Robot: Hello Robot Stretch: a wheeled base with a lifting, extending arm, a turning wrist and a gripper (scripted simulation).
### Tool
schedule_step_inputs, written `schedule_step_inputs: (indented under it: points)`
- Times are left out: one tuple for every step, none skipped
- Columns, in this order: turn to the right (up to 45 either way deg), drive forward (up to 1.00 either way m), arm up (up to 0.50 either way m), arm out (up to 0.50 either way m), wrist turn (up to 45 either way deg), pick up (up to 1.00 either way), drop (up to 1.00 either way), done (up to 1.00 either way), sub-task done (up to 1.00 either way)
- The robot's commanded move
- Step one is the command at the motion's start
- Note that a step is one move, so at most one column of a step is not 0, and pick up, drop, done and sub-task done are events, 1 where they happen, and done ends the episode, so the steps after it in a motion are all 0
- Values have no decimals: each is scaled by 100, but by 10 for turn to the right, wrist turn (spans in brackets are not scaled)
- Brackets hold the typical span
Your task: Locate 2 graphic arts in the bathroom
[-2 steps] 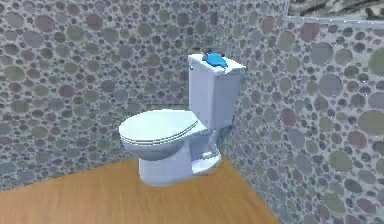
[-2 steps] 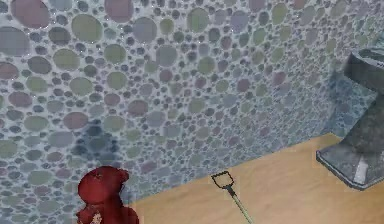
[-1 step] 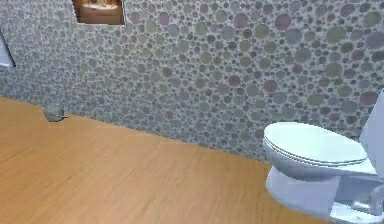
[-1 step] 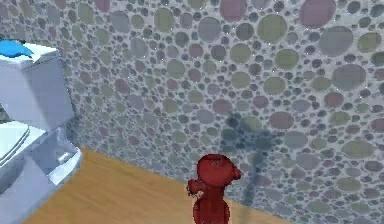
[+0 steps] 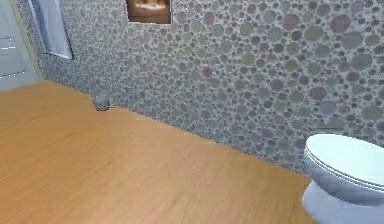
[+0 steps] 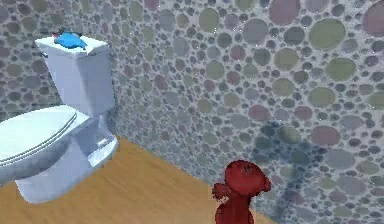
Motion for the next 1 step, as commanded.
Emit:
schedule_step_inputs:
  points:
    - [0,100,0,0,0,0,0,0,0]
